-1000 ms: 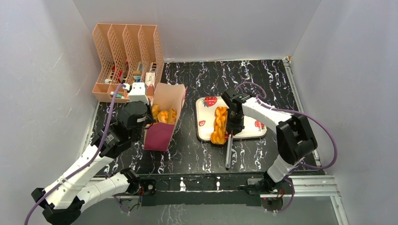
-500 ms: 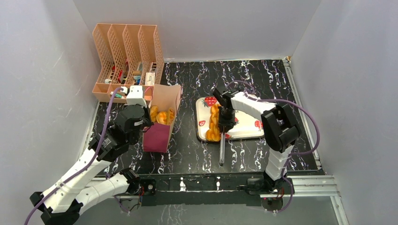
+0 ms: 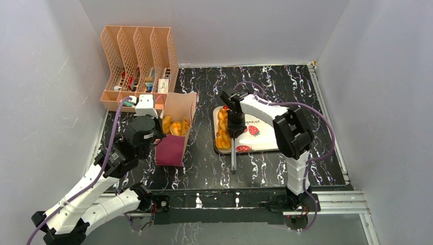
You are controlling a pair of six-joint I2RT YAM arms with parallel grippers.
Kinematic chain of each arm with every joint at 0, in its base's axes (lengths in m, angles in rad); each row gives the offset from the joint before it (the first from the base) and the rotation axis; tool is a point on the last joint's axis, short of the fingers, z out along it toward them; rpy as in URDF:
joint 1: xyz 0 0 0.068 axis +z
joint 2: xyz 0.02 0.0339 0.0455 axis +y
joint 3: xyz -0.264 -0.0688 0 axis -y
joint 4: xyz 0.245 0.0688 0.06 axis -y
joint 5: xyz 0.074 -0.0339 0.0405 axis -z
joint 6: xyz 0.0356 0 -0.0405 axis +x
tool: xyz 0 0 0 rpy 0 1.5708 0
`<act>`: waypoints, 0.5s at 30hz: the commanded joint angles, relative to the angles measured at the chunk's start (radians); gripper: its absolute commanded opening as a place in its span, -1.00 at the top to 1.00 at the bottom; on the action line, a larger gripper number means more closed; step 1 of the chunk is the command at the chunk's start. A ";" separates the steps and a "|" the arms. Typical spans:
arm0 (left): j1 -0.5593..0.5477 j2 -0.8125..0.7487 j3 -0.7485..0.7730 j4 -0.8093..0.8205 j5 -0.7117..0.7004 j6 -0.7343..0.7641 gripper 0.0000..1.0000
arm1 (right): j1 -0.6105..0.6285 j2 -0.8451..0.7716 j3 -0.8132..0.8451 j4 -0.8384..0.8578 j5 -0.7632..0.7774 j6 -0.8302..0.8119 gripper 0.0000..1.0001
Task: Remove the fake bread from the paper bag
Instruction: Place the clamp at the center of the board.
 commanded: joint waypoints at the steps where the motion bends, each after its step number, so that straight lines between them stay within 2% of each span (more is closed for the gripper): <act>1: 0.004 -0.017 0.004 -0.012 -0.005 0.006 1.00 | 0.010 -0.013 0.100 -0.028 0.088 -0.018 0.77; 9: 0.004 -0.007 0.012 -0.010 -0.021 0.017 1.00 | 0.021 -0.157 0.064 -0.073 0.172 -0.017 0.75; 15: 0.004 0.001 0.042 -0.034 -0.147 0.031 1.00 | 0.134 -0.210 0.063 -0.071 0.173 0.010 0.74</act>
